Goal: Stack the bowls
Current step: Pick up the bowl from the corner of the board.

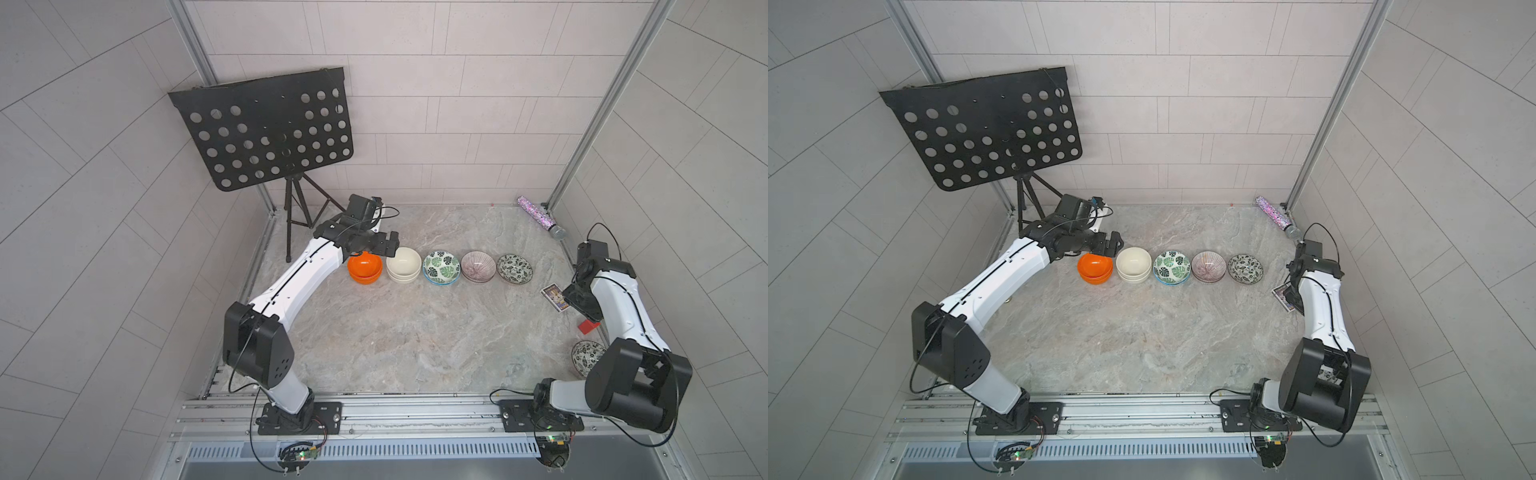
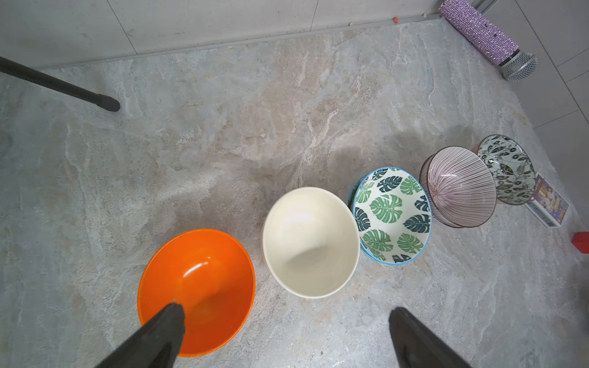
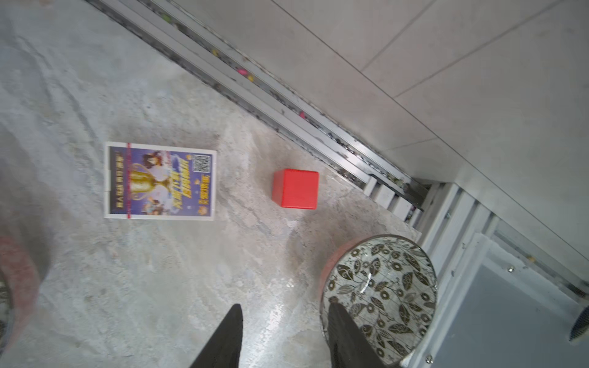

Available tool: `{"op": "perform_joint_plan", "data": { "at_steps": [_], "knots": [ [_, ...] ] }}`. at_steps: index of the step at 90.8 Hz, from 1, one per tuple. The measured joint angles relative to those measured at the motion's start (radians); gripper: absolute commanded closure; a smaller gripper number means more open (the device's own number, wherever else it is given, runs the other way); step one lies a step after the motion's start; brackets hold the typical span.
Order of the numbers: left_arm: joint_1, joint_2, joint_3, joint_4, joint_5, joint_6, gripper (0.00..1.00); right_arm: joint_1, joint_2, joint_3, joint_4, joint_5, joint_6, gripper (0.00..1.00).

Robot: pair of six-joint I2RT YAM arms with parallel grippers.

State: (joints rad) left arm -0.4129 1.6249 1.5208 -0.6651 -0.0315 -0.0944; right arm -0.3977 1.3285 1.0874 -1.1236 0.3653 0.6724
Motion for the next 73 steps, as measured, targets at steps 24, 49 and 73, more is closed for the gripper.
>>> {"op": "perform_joint_plan", "data": {
  "at_steps": [24,49,73],
  "knots": [
    [0.0,0.006,0.016,-0.007,0.014,-0.008,0.0,-0.062,-0.025,-0.043,-0.028,-0.036,-0.044,0.53],
    [-0.001,0.006,0.016,-0.02,0.008,-0.003,0.0,-0.064,-0.021,-0.164,0.01,-0.098,-0.059,0.52],
    [-0.004,0.006,0.023,-0.036,0.001,-0.002,0.0,-0.065,-0.021,-0.207,0.035,-0.104,-0.059,0.52]
  ]
}}
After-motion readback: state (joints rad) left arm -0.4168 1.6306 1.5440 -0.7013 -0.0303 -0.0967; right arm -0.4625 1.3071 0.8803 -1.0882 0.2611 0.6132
